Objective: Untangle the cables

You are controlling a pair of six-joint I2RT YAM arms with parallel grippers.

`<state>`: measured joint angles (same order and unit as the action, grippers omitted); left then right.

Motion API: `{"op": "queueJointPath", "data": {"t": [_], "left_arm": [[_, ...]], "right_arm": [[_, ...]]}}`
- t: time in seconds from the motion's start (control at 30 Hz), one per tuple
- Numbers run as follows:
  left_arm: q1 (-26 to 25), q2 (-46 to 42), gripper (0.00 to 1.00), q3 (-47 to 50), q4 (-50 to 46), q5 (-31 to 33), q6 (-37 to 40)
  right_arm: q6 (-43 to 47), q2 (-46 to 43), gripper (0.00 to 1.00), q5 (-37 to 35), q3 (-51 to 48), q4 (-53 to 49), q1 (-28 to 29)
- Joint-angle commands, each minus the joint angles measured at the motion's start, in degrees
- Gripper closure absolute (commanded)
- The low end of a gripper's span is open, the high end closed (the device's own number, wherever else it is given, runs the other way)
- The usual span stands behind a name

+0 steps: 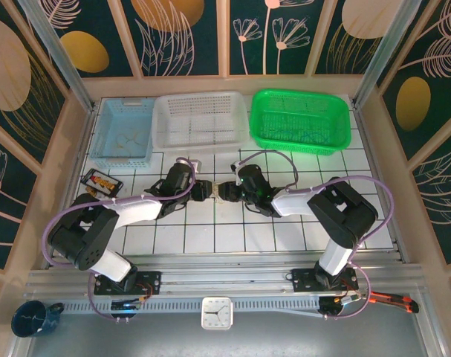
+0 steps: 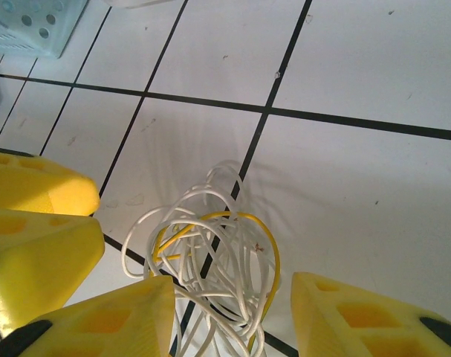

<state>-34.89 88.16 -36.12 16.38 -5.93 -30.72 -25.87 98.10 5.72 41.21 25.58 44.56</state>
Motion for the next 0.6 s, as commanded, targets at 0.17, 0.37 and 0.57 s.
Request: {"op": "queueJointPath", "data": {"t": [0.17, 0.37, 0.57], "left_arm": [[-0.4, 2.9, 0.66, 0.5, 3.6, -3.3, -1.6], [-0.4, 4.6, 0.71, 0.4, 4.2, -3.3, -1.4], [-0.4, 5.8, 0.85, -0.3, 4.7, -2.5, -1.2]], "right_arm": [[-0.6, 1.0, 0.55, 0.3, 0.7, 2.2, -0.3], [-0.6, 1.1, 0.56, 0.3, 0.7, 2.3, -0.4], [-0.9, 1.6, 0.57, 0.5, 0.8, 2.7, -0.4]]}}
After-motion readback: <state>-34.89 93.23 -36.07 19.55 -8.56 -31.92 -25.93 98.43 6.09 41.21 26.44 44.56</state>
